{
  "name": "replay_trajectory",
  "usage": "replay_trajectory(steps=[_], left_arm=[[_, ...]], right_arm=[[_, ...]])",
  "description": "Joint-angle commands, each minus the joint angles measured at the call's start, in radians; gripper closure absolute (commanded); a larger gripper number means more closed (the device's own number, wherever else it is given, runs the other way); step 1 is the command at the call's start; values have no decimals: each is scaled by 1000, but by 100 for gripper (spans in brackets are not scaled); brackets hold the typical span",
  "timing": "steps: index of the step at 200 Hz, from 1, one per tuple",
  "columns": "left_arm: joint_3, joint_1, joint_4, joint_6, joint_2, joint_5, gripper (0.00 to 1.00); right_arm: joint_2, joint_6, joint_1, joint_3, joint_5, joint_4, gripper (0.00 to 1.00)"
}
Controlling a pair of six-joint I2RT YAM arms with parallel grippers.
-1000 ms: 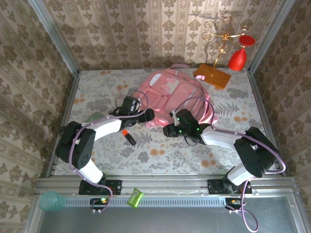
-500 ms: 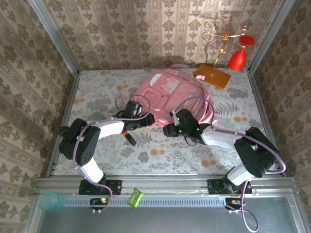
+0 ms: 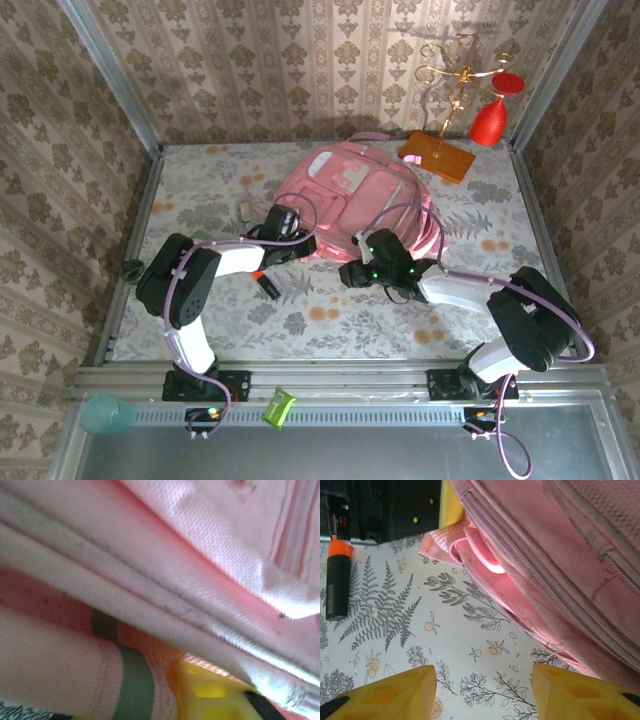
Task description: Pack books, pencil case, and school supplies into a backpack
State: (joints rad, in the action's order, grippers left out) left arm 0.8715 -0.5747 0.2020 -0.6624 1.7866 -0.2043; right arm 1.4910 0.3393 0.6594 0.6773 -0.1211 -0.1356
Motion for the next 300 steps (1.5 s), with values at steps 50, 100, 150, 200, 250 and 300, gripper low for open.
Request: replay_trajectory(steps=[50, 100, 150, 200, 250, 300], left_arm=[[69, -31, -59, -37, -204, -190, 100], [94, -34, -94, -47, -253, -208, 100], [92, -43, -98, -42, -265, -213, 100], [84, -53, -81, -46, -262, -217, 100], [77, -57, -79, -42, -263, -213, 100], [72, -57, -86, -37, -258, -205, 100]], right_arm=[[-70, -203, 37, -156, -37, -337, 47], [47, -231, 57, -208, 60, -638, 48], [236, -208, 121, -162, 293, -841, 50], [364, -219, 165, -120, 480, -976, 53], [373, -253, 185, -86, 557, -977, 61], [341, -264, 201, -110, 603, -996, 68]])
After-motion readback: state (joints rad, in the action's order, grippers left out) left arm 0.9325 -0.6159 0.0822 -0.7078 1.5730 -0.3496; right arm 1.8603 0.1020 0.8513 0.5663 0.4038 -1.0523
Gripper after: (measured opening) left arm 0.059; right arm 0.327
